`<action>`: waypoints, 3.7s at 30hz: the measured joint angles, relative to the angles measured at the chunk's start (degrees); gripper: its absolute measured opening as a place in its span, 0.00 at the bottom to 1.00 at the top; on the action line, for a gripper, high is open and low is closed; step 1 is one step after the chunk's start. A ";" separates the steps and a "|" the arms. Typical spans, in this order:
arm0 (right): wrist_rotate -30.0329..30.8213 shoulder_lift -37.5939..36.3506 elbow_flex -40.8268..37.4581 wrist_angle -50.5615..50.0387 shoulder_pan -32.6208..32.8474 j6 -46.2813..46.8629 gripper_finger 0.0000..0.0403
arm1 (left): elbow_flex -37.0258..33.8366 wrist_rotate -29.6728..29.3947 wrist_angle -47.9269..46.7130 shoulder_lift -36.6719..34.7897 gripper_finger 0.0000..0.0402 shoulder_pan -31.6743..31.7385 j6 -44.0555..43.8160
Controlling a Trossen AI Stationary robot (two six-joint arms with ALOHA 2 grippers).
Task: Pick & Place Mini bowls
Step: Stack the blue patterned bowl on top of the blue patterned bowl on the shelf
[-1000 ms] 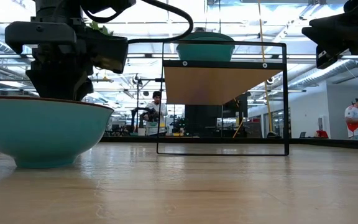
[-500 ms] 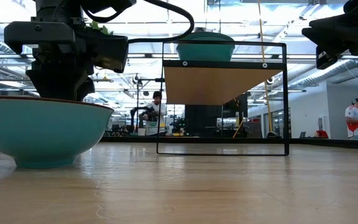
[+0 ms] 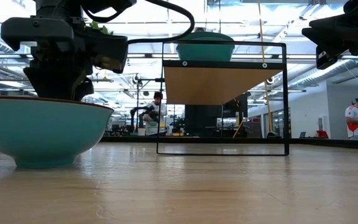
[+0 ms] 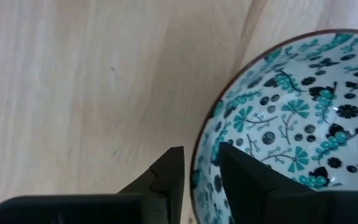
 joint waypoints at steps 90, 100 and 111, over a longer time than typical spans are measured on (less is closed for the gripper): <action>0.00 0.02 0.00 -0.01 0.00 -0.22 0.19 | 18.32 1.59 -19.55 -0.92 0.02 3.12 3.57; 0.00 0.02 0.00 0.02 0.00 -0.22 0.19 | 37.35 -2.44 -24.72 -0.94 0.02 8.26 8.74; 0.00 0.02 0.00 0.67 0.00 -0.77 0.19 | 56.03 2.30 -24.61 1.37 0.03 19.85 15.51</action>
